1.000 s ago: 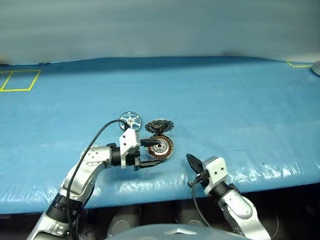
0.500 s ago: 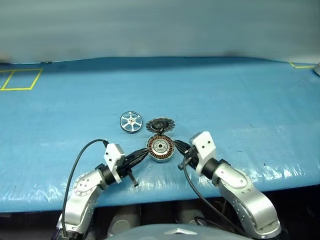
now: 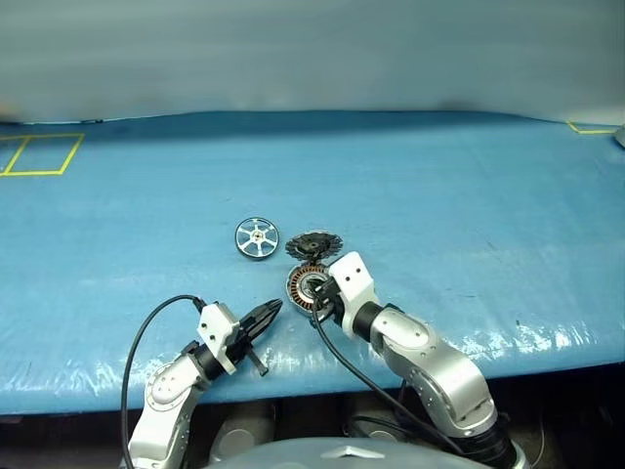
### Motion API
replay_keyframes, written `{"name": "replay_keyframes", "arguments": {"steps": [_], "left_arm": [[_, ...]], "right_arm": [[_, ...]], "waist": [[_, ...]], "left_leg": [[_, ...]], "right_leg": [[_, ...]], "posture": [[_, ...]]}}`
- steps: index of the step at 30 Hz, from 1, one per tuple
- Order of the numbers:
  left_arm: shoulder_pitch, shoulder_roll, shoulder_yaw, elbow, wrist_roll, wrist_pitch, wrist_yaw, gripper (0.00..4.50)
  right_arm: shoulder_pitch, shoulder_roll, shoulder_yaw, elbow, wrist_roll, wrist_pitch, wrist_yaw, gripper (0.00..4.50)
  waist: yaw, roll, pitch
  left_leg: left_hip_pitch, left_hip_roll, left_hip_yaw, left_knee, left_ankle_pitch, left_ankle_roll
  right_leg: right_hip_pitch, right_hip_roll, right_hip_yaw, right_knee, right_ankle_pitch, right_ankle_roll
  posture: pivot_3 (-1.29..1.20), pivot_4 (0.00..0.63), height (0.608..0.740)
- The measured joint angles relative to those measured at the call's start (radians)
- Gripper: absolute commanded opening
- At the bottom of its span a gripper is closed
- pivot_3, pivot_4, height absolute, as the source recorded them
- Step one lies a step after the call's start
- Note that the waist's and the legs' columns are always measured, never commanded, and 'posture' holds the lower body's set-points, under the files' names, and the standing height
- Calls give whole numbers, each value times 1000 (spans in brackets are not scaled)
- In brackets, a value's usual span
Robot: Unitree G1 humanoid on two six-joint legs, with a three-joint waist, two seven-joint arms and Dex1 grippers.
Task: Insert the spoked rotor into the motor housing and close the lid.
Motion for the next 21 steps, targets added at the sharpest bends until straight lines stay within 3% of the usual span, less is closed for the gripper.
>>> {"name": "replay_keyframes", "arguments": {"steps": [21], "left_arm": [[-10, 13, -18, 21, -2, -18, -13, 37]], "right_arm": [[10, 12, -32, 2, -17, 5, -15, 0]], "waist": [[-5, 0, 0]], "left_leg": [[1, 0, -1, -2, 0, 0]], "right_leg": [[0, 0, -1, 0, 0, 0]], "posture": [[0, 150, 740]]}}
